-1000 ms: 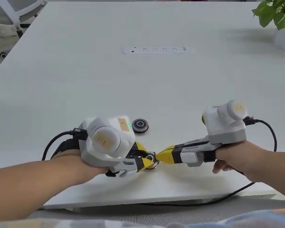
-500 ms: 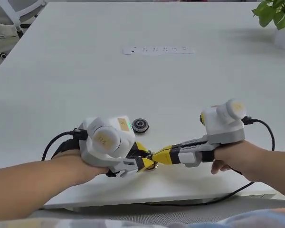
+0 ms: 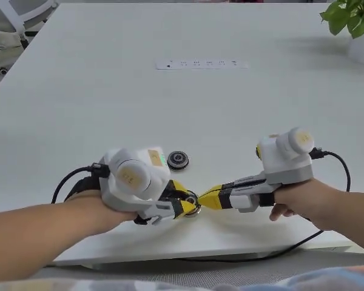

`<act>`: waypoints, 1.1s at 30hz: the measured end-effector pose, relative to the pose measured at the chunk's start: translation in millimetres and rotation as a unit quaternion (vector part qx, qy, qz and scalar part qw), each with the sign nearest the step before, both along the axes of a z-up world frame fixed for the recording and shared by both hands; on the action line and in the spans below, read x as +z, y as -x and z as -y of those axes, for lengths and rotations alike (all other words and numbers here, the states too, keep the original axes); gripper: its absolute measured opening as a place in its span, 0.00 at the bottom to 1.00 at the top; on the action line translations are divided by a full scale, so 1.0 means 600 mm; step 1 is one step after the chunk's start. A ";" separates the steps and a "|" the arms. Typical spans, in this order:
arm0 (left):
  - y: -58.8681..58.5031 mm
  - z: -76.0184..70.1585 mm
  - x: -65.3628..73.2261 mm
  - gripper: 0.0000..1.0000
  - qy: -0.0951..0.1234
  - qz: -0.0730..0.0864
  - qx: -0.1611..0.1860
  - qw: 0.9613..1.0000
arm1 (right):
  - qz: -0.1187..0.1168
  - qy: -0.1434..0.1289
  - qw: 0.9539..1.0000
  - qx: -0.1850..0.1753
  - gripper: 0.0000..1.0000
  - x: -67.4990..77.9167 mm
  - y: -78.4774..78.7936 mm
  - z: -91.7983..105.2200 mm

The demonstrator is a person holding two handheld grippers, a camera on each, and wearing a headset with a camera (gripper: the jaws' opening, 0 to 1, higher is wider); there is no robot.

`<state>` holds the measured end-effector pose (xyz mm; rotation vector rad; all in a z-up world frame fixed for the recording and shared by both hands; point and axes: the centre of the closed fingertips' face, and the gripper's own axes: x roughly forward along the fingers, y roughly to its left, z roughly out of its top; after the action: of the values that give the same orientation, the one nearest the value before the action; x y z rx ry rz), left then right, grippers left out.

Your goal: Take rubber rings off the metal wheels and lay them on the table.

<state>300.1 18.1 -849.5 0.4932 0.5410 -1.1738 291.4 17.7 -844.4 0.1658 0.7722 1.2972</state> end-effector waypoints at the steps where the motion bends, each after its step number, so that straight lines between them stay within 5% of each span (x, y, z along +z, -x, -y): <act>1: 0.000 0.000 0.000 0.13 0.000 0.000 -0.001 1.000 | 0.001 0.001 1.000 0.000 0.00 0.000 -0.001 0.000; 10: 0.001 -0.001 0.001 0.14 -0.005 -0.006 -0.002 1.000 | 0.006 0.002 1.000 -0.002 0.00 0.001 -0.010 0.005; 19: 0.003 -0.009 0.020 0.21 0.018 -0.025 0.002 1.000 | 0.007 -0.005 1.000 -0.008 0.00 0.008 -0.014 0.005; 33: 0.004 -0.027 0.060 0.31 0.047 -0.017 0.010 0.999 | 0.010 -0.016 1.000 -0.009 0.00 0.022 -0.018 0.003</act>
<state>297.5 34.3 -813.7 0.3868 0.5166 -1.1853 302.0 16.0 -831.4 0.1851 0.7323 1.2938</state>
